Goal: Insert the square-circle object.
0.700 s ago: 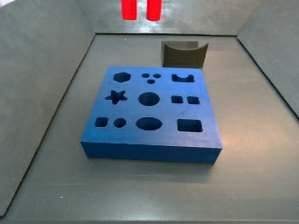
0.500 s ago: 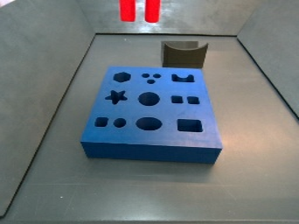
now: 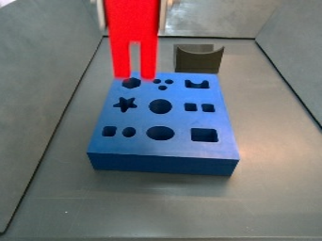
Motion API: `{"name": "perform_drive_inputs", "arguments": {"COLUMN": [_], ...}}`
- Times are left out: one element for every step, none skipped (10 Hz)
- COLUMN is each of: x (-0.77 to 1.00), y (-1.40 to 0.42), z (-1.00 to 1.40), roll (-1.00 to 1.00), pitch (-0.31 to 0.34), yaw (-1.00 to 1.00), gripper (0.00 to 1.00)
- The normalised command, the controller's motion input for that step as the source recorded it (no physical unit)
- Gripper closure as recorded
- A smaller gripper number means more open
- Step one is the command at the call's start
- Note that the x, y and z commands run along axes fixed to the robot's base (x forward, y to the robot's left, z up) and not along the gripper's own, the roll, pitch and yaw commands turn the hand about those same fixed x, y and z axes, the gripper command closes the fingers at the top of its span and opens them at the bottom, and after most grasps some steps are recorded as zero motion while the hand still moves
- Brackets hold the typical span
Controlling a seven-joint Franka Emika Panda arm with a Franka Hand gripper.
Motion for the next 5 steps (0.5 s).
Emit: {"name": "perform_drive_inputs", "arguments": {"x": [-0.1,-0.09,-0.13,-0.21,-0.23], "y": [-0.41,-0.18,-0.13,0.0,0.04], "z": [-1.0,-1.0,-1.0,-1.0,-1.0], "roll": [0.03,0.02,0.03,0.0,0.0], "pitch": [0.0,0.0,0.0,-0.019,-0.11], "yaw": [0.0,0.17,0.18,0.2,0.16], "gripper": [1.0,1.0,1.0,1.0,1.0]}}
